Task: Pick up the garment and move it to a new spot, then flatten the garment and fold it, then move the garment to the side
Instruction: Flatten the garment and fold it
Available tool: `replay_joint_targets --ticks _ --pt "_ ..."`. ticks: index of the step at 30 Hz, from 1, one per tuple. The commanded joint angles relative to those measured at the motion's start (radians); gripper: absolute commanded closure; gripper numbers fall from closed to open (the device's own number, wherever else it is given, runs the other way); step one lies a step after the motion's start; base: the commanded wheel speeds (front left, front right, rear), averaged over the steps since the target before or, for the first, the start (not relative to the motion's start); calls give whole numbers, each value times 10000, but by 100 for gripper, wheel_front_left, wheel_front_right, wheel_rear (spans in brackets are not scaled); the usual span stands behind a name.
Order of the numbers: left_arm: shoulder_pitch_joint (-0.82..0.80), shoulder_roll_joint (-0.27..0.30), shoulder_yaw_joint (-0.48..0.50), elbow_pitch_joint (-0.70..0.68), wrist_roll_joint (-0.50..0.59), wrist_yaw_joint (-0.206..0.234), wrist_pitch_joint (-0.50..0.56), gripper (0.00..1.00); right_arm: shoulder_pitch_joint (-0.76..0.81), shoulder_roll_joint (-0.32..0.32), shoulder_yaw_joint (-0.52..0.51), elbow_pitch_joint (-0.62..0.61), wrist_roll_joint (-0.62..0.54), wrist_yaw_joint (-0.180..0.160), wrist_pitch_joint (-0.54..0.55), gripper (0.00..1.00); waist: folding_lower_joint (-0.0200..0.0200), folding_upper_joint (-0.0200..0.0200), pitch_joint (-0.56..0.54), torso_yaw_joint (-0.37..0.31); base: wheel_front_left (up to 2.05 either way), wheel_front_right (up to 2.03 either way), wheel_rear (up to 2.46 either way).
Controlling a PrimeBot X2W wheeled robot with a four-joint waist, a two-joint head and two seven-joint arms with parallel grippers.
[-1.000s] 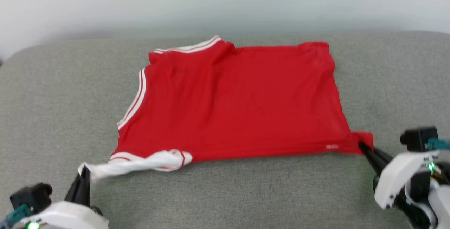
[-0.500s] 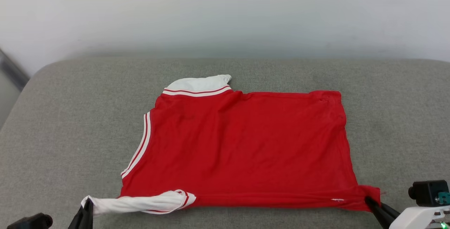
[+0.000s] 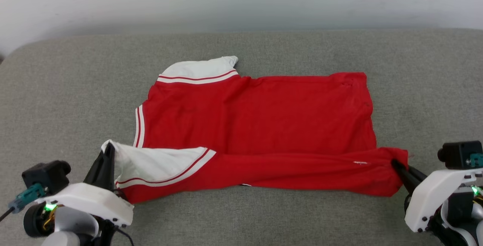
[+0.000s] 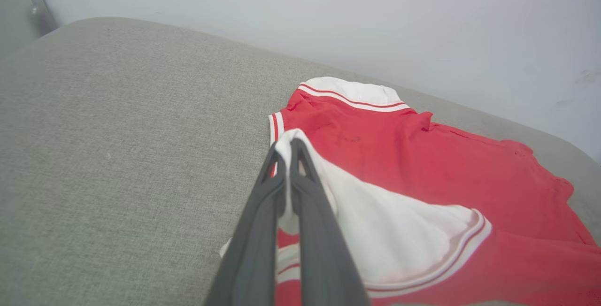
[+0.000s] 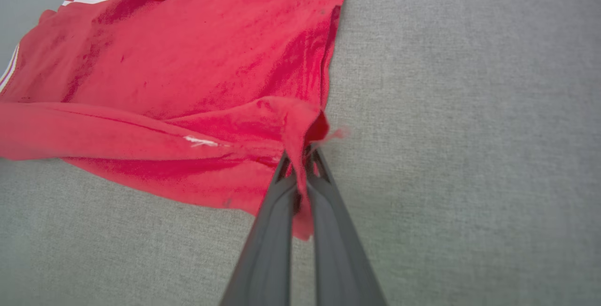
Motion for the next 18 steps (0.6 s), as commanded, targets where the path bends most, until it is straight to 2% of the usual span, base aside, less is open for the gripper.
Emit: replay_joint_targets --ticks 1,13,14,16,17,18 --pt "-535 -85 -49 345 50 -162 -100 100 -475 -72 82 255 -10 -9 -105 100 -1 -1 414 -44 0 0 0" --pt "-2562 -566 -329 3028 -284 -1148 -251 100 -2366 -255 1020 2321 256 -9 -1079 100 -1 -1 1576 -117 0 0 0" --pt "-2685 -607 -393 3301 -342 -1262 -192 100 -2494 -273 1139 2551 292 -9 -1218 93 -1 -1 1623 -120 0 0 0" --pt "-2864 -686 -580 3822 -434 -1541 -44 100 -2651 -323 1432 2992 366 -9 -1482 56 -1 -1 1669 -119 0 0 0" --pt "-2962 -752 -629 4059 -470 -1677 -20 96 -2692 -350 1593 3200 449 -9 -1589 11 -1 -1 1682 -114 0 0 0" --pt "-3034 -803 -691 4307 -542 -1783 66 76 -2689 -366 1736 3425 529 -9 -1683 0 -1 -1 1684 -108 0 0 0"
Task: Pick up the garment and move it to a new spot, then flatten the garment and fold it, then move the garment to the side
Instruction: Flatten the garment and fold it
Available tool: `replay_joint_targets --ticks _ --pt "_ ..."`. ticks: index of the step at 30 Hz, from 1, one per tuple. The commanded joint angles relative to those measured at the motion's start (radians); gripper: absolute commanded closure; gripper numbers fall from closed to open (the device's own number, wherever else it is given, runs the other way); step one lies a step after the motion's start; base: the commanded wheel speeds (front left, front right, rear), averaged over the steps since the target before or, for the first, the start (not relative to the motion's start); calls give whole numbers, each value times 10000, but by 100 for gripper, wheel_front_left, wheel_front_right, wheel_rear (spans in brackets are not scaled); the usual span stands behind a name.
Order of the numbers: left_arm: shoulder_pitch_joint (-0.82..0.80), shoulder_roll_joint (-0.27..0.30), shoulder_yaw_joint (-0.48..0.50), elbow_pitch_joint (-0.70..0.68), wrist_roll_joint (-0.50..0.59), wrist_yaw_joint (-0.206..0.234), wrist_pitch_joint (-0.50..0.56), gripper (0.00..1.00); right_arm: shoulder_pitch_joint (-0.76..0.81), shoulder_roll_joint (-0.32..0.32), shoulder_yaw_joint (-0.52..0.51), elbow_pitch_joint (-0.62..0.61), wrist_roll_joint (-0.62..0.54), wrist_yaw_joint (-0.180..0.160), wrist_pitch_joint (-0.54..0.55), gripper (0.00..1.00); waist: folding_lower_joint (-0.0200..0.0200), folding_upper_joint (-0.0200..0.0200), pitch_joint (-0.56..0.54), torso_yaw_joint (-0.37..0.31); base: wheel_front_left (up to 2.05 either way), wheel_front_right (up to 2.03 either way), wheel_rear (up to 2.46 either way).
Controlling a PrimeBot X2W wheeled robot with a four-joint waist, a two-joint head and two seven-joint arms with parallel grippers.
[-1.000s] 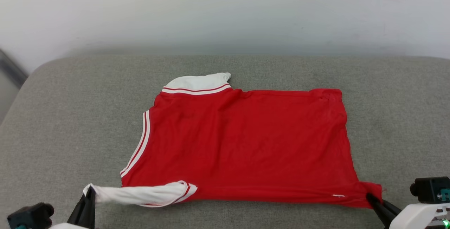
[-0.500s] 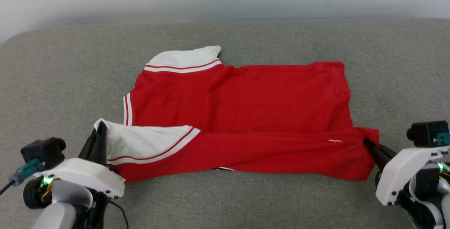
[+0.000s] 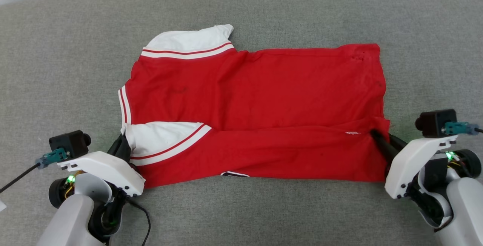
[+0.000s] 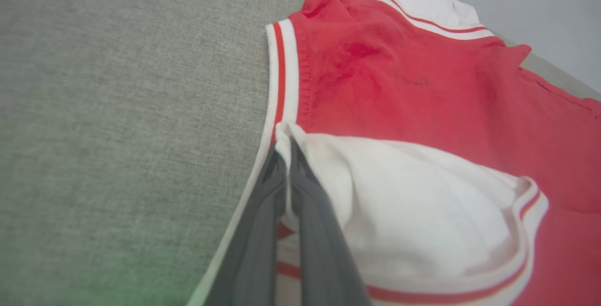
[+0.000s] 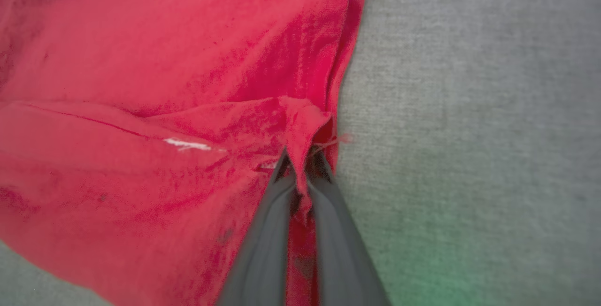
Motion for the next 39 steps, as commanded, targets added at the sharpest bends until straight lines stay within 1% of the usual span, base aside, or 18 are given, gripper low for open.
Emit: replay_joint_targets --ticks 1,2,3,5,8,11,13,17,21,25,27,33,35,39 --pt "-123 -90 -50 222 -108 -122 85 56 -12 -44 243 275 28 -7 -124 0 -2 -1 -21 7 0 0 0" --pt "-151 -138 -87 426 -148 -219 97 24 -20 -87 346 424 119 -12 -293 0 -2 -1 -50 9 0 0 0" --pt "-175 -173 -100 603 -183 -277 57 0 38 -114 417 571 215 -13 -439 0 -2 -1 -92 9 0 0 0" --pt "-151 -251 -93 922 -278 -406 5 0 106 -197 477 719 273 -15 -986 0 -2 -1 -243 -7 0 0 0" --pt "-60 -151 85 1223 -394 -520 -215 0 211 -179 429 803 206 -12 -1976 0 -2 -1 -522 -43 0 0 0" --pt "-7 -11 201 1245 -471 -629 -308 0 371 -22 392 834 174 -6 -2917 0 -2 -1 -840 -104 0 0 0" --pt "18 118 281 1162 -530 -611 -268 0 576 40 289 887 131 -6 -3483 0 -2 -1 -1056 -131 0 0 0" --pt "148 567 405 816 -568 -571 23 0 831 172 -4 660 -256 -6 -4610 0 -2 -1 -1496 -221 0 0 0" --pt "219 1223 440 169 -605 -488 752 0 1172 326 -435 124 -887 -6 -5270 0 -2 -1 -1872 -310 0 0 0" --pt "343 1880 570 -496 -847 -188 1837 0 1605 555 -794 -753 -1401 -6 -5282 0 -2 -1 -2110 -391 0 0 0" --pt "368 2202 548 -822 -1011 -15 2577 0 1842 649 -935 -1308 -1549 -6 -5105 0 -2 -1 -2132 -447 0 0 0" --pt "748 3185 300 -1693 -1670 215 5073 0 2340 890 -1145 -3062 -2067 -6 -4392 0 -2 -1 -1771 -769 0 0 0" --pt "924 3360 219 -1837 -1916 351 5722 0 2421 954 -1128 -3508 -2148 -6 -4167 0 -2 -1 -1582 -908 0 0 0" --pt "1184 3462 103 -1869 -2125 643 6376 0 2314 1116 -1092 -4047 -2223 -6 -3939 0 -2 -1 -1156 -1134 0 0 0"
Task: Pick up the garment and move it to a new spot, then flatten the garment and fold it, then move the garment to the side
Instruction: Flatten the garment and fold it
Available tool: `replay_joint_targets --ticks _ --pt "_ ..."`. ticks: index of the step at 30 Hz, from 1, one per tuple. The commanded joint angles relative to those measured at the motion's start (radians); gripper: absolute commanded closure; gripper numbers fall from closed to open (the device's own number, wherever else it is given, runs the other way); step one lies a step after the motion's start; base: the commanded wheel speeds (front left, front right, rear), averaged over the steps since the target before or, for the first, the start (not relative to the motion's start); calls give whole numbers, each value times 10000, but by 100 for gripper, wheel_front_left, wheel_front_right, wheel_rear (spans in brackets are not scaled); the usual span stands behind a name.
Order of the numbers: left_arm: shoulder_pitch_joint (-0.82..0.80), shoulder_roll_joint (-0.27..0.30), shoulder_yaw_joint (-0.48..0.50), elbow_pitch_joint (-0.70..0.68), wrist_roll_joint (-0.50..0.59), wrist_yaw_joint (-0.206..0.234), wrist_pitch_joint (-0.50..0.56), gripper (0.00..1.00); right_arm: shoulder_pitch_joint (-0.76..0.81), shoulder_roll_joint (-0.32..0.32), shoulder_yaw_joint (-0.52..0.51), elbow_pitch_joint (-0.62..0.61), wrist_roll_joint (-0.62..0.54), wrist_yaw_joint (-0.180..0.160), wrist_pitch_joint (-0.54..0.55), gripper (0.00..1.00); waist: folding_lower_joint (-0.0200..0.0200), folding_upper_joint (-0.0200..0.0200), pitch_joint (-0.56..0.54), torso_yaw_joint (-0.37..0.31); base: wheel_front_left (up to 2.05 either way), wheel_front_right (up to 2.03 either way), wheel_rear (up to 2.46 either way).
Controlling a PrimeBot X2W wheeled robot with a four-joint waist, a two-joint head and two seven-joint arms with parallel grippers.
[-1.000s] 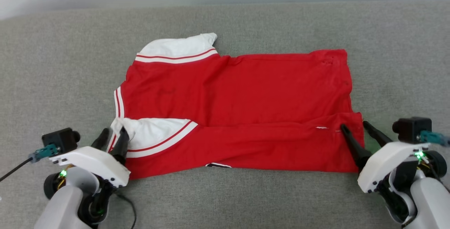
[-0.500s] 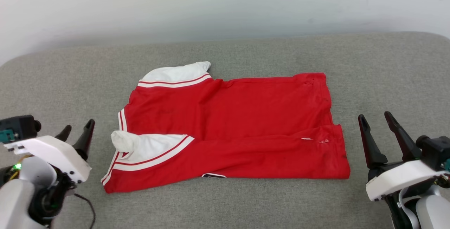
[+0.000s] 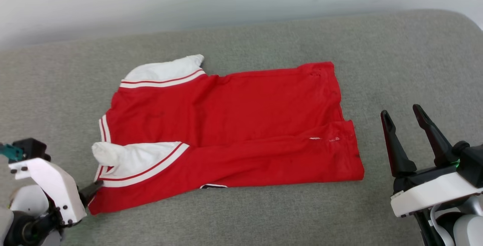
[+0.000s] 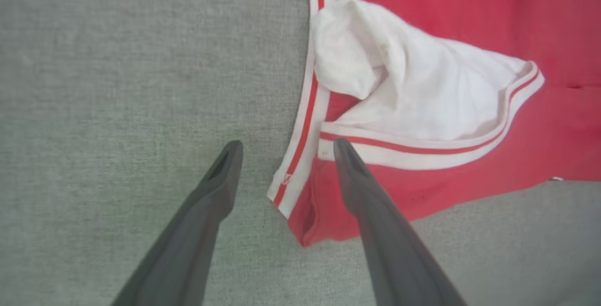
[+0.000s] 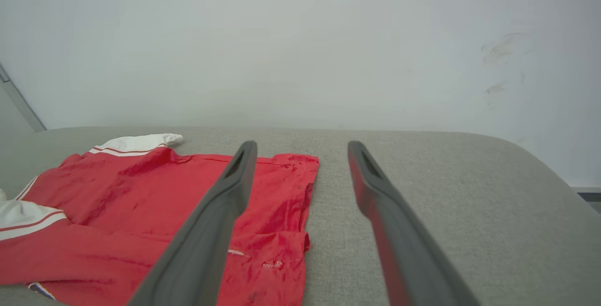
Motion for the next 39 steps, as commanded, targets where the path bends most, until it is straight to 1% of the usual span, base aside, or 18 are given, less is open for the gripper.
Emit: replay_joint_targets --ticks 1,4,7,8,9,10,12,15,19,21,25,28,30,33,38,39 --pt "166 -43 -54 87 -130 85 169 0 -49 102 14 -96 -33 -4 87 0 0 -1 321 -228 0 0 0" --pt "257 -168 -208 336 -265 120 469 0 -155 172 21 -147 0 -4 147 0 0 -1 555 -342 0 0 0" --pt "370 -539 -458 616 -508 65 737 0 -214 197 -28 -100 80 -4 205 0 0 -1 699 -405 0 0 0" --pt "416 -657 -542 688 -574 42 832 51 -212 191 -72 -85 94 -4 246 0 0 -1 734 -414 0 0 0" --pt "424 -789 -574 730 -627 -4 815 73 -236 168 -113 -90 140 -4 251 0 0 -1 753 -416 0 0 0" --pt "423 -911 -582 770 -698 -51 750 100 -231 171 -187 -48 206 -4 341 0 0 -1 758 -409 0 0 0" --pt "406 -1021 -621 794 -634 -128 595 100 -247 83 -353 -34 358 -4 541 0 0 -1 725 -355 0 0 0" --pt "319 -976 -531 734 -491 -216 233 100 -265 -151 -539 85 753 -4 1000 0 0 -1 614 -197 0 0 0" --pt "105 -898 -383 464 -201 -214 -306 100 -422 -643 -673 386 1546 -4 2110 0 0 -1 499 65 0 0 0" --pt "-33 -888 -293 222 -55 -186 -569 100 -584 -961 -664 630 1940 -4 2953 0 0 -1 475 210 0 0 0" --pt "-275 -794 -166 -452 239 -57 -948 100 -874 -1553 -448 1083 2582 -4 5053 0 0 -1 550 550 0 0 0" --pt "-386 -732 -137 -1007 442 68 -1114 100 -1126 -1800 -248 1221 2951 -4 6624 0 0 -1 705 790 0 0 0" --pt "-440 -692 -158 -1350 588 152 -1180 100 -1257 -1809 -135 1328 3093 -4 7487 0 0 -1 811 929 0 0 0" --pt "-569 -695 -218 -1805 788 250 -1242 100 -1506 -1658 108 1541 3190 -4 8360 0 0 -1 1041 1113 0 0 0" --pt "-667 -800 -338 -2186 969 377 -1318 100 -1705 -1310 574 2418 3269 -4 9102 0 0 -1 1275 1292 0 0 0" --pt "-653 -818 -356 -2209 990 392 -1353 100 -1712 -1225 645 2604 3270 -4 9191 34 0 -1 1291 1312 0 0 0"
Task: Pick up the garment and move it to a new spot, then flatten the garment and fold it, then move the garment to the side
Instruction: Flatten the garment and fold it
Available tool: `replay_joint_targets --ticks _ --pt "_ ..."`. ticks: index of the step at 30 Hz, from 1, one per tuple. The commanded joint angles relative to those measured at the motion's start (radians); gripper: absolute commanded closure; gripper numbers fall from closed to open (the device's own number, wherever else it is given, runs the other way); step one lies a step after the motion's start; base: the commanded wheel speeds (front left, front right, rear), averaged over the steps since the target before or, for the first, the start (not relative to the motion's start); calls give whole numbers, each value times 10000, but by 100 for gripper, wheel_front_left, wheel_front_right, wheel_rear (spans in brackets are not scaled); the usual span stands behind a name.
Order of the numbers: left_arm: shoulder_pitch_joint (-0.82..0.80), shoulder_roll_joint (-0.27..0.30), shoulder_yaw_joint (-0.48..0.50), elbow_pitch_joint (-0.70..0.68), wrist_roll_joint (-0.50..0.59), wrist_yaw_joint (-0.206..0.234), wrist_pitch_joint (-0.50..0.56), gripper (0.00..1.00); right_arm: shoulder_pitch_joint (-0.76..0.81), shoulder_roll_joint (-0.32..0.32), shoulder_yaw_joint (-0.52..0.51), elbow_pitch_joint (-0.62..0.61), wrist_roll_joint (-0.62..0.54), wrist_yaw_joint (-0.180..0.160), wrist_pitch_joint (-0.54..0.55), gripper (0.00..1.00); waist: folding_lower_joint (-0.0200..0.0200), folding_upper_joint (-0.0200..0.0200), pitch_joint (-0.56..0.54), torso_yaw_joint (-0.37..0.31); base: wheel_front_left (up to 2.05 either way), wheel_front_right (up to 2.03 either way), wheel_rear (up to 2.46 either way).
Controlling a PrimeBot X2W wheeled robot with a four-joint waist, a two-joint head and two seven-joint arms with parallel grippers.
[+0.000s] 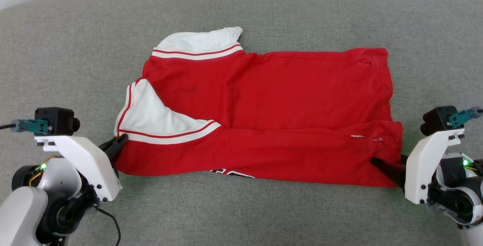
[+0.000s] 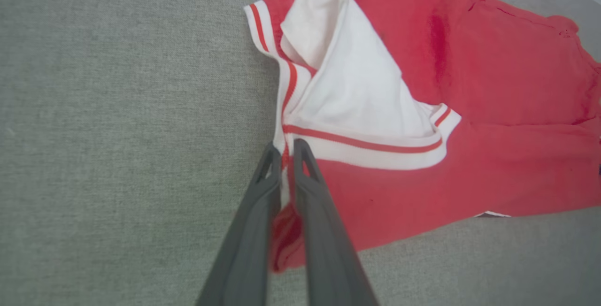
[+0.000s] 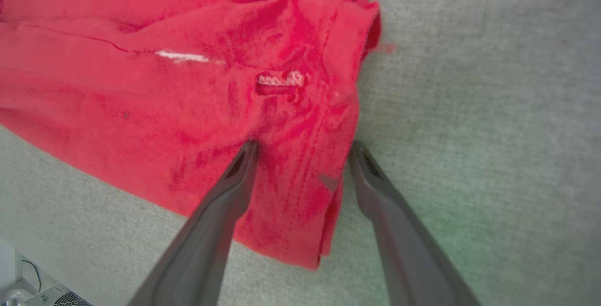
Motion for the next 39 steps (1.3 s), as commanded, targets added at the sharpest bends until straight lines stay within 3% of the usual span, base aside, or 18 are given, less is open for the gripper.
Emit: replay_joint_targets --ticks 1,2,10,18,26,32,33,34,35,39 --pt "-78 -63 -35 -74 73 61 -99 100 118 273 276 531 60 -4 209 71 0 -1 65 81 0 0 0" --pt "-54 -95 -49 -75 90 61 -117 100 88 325 305 623 83 -4 164 100 0 -1 58 94 0 0 0" --pt "270 -221 10 -80 177 -7 -638 100 -182 -1 347 425 106 -4 -293 100 0 -1 -378 -7 0 0 0" --pt "1246 -201 229 -438 428 422 -1321 100 152 -378 493 -213 312 -4 -689 100 0 -1 -1505 -112 0 0 0" --pt "2899 -29 275 -927 156 1036 -1092 100 1407 -485 296 -719 424 -4 -346 100 0 -1 -2451 -68 0 0 0" --pt "3606 -462 77 -403 -280 958 -1107 100 2528 -149 -44 -558 291 -4 -345 100 0 -1 -2546 -98 0 0 0" --pt "3588 -619 1 -261 -381 846 -1172 100 2617 -81 -66 -494 267 -4 -487 85 0 -1 -2509 -112 0 0 0" --pt "3490 -817 15 -105 -462 767 -1299 62 2667 -63 -63 -410 213 -4 -667 51 0 -1 -2477 -122 0 0 0" --pt "3389 -875 7 84 -423 702 -1402 0 2687 -23 -64 -357 183 -4 -904 0 0 -1 -2448 -134 0 0 0" --pt "2988 -1142 78 593 -333 482 -1904 0 2608 38 7 -391 -25 -4 -2254 0 0 -1 -2381 -231 0 0 0"
